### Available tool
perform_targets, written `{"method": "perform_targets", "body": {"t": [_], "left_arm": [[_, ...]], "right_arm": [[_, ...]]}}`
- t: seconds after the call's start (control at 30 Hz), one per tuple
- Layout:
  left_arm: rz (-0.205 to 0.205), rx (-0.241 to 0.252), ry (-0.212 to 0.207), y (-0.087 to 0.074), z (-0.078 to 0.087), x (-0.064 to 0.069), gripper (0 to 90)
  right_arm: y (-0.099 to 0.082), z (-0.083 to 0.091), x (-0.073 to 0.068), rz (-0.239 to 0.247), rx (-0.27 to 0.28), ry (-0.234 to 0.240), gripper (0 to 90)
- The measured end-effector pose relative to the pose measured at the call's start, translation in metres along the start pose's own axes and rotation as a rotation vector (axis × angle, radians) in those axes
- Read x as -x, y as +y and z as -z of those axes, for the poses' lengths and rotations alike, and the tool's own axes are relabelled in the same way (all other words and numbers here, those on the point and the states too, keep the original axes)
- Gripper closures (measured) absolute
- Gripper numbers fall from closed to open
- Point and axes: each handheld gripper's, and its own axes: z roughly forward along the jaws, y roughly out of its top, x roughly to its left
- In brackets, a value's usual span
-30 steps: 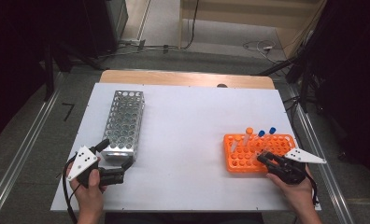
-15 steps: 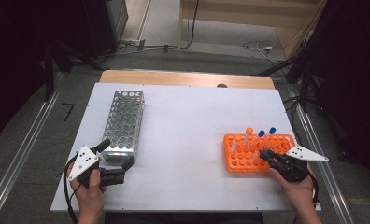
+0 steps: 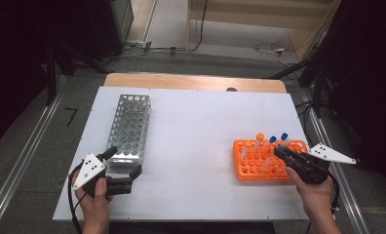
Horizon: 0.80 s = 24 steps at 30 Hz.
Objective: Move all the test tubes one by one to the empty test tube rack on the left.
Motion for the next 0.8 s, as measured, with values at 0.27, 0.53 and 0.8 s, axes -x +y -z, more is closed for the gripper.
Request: {"method": "perform_targets", "body": {"t": [0.27,0.53,0.8], "left_arm": [[-0.002,-0.001,-0.006,0.001,0.000,0.002,0.0],[-0.011,0.006,-0.011,0.003,-0.001,0.007,0.0],[-0.029,0.012,-0.030,0.008,-0.004,0.018,0.0]], "right_arm": [[0.016,-0.001,-0.015,0.022,0.061,0.025,74.1],[0.019,-0.002,-0.038,0.049,0.077,0.100,74.0],[0.011,-0.013,-0.068,0.086,0.044,0.178,74.0]]}}
